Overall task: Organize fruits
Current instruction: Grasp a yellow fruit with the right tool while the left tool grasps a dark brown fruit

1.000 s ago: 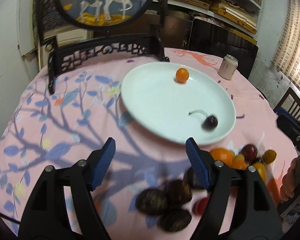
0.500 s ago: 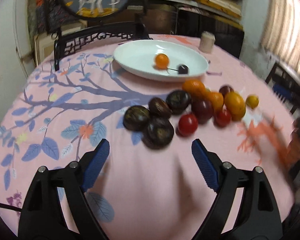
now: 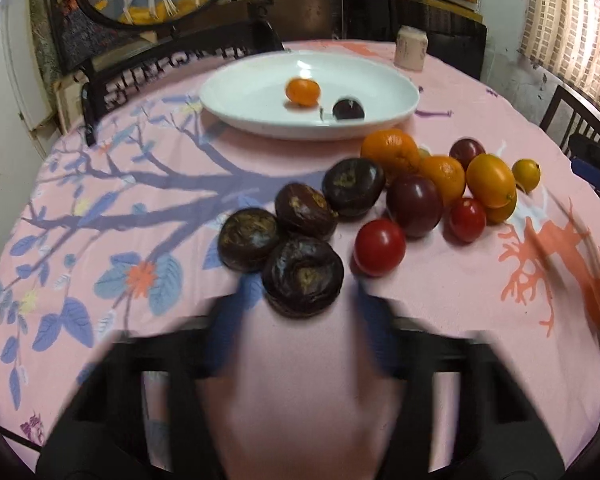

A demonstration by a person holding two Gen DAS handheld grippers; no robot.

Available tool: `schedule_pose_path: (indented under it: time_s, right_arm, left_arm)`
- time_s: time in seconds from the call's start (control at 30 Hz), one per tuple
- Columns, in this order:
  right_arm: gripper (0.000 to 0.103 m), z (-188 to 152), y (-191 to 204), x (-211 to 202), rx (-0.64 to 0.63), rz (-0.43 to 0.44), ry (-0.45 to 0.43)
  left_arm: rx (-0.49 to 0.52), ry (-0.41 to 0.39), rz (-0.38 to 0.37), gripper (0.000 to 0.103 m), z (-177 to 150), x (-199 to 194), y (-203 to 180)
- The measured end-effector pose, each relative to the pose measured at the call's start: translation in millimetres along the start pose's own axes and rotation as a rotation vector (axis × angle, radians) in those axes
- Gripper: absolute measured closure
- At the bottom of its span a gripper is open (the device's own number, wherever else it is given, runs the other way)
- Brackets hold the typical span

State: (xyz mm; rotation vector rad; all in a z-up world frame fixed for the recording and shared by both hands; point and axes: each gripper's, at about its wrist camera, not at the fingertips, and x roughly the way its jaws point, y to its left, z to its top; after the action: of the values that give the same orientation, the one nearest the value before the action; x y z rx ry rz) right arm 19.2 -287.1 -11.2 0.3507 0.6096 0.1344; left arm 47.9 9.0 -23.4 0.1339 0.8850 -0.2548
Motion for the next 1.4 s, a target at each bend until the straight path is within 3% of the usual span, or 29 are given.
schedule_pose_path:
  time_s: [0.1,0.3,0.43,0.5,0.63,0.7,0.73,0.8,0.93,1.03,1.1,1.17,1.3,1.33,1.4]
  right_arm:
    - [0.002,-1,-1,0,0.001,-0.002,0.010]
    - [0.004,-6,-9,10,0.011,-0.021,0.102]
    - [0.026,-11,-7,24,-0.007,-0.053,0.164]
    - [0.029,-14,-6,32,-0.020,-0.073,0.192]
    - [0.029,-11,-2,35,-0.067,-0.114,0.155]
    - [0.039,-10,-1,42,-0.086,-0.119,0.169]
    - [0.056,-11,-1,49,-0.085,-0.099,0.205]
    - [0.070,-12,-4,54,-0.078,-0.083,0.236]
    - [0.074,-9,-2,41,-0.063,-0.034,0.190]
    - [0.092,-3,1,34,-0.064,-0.008,0.154]
    - [0.093,-3,0,35,-0.056,0.005,0.158]
    - [0.093,-1,-2,36,-0.042,0.017,0.160]
    - [0.092,0,-2,36,-0.034,0.024,0.163]
    - [0.089,0,-3,36,-0.032,0.013,0.164]
    - [0.074,-1,-5,38,-0.020,0.011,0.173]
  left_arm:
    - [-0.032,-0.007,-0.038,0.063,1,-1,7]
    - [-0.102,-0.072,-0.005,0.063,0,-18,23]
    - [-0.129,-0.080,-0.014,0.063,-1,-21,29]
    - [-0.121,-0.079,-0.014,0.063,-1,-22,27]
    - [-0.096,-0.077,-0.016,0.063,-1,-22,23]
    - [-0.086,-0.072,-0.012,0.063,-1,-20,21]
    - [-0.082,-0.070,-0.013,0.063,-1,-20,20]
    - [-0.074,-0.067,-0.019,0.063,0,-19,19]
    - [-0.068,-0.055,-0.038,0.063,5,-16,17]
    - [-0.080,-0.055,-0.073,0.063,12,-16,18]
    - [-0.081,-0.043,-0.065,0.063,10,-12,20]
    - [-0.077,-0.025,-0.064,0.043,4,-10,19]
    - [-0.031,-0.058,-0.026,0.030,3,-14,8]
    - [-0.018,-0.053,-0.005,0.029,4,-10,5]
    - [-0.011,-0.014,0.022,0.030,5,1,5]
